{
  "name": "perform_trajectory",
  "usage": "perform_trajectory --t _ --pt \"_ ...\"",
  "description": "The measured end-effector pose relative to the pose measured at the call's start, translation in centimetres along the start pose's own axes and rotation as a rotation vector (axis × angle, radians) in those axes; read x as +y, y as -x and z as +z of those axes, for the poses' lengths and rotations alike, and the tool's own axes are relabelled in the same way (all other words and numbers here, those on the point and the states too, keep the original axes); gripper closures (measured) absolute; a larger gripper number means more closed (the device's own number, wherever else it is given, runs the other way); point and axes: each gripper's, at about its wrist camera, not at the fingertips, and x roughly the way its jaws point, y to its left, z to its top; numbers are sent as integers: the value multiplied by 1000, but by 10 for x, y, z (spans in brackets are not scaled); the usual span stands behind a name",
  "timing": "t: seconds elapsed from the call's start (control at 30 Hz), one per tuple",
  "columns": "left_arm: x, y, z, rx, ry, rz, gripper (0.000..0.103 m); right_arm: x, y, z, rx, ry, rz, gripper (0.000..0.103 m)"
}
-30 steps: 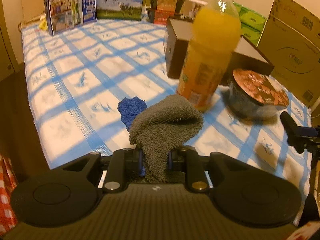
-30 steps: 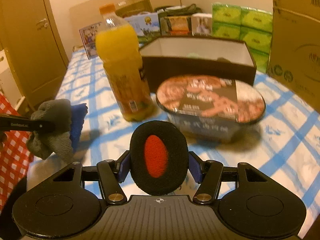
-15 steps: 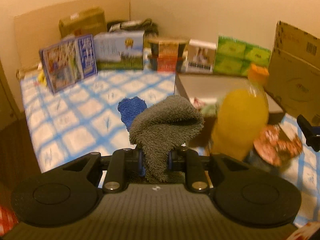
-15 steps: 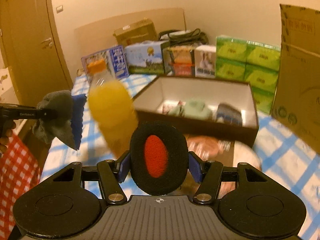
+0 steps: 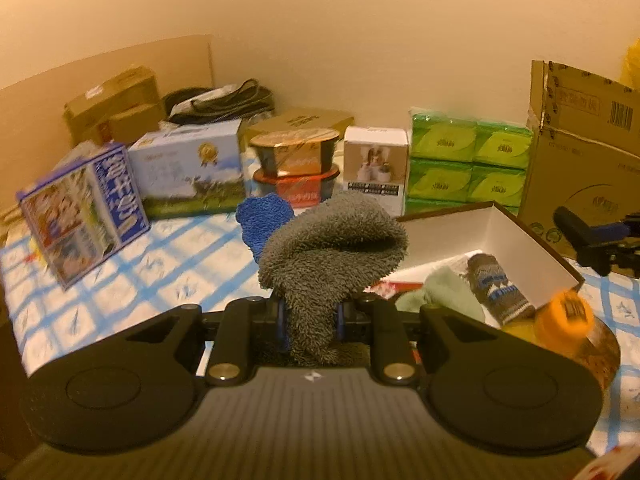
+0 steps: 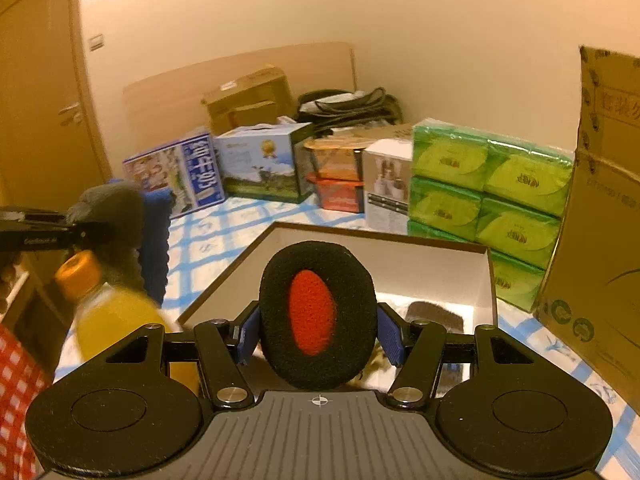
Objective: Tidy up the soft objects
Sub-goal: 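Carry the grey cloth and black-and-red pad over the brown box with both tools, then open the left tool to drop the grey cloth while the right tool drops the pad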
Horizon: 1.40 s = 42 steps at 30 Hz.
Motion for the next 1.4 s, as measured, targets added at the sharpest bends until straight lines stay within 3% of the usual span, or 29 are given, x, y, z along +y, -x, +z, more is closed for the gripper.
perform_trajectory --t 0.3,0.7,1.27,1.4 --pt "-16 -47 34 -12 -48 -40 83 -25 -44 18 38 -26 -40 43" --pt "-37 -91 44 -8 -139 -122 83 -36 -72 23 59 -17 -61 43" --pt "-61 -173 34 139 -285 -214 83 -57 -120 28 122 -33 -51 43" --pt "-68 -186 31 155 -303 -204 71 -60 -127 27 136 -37 -54 43"
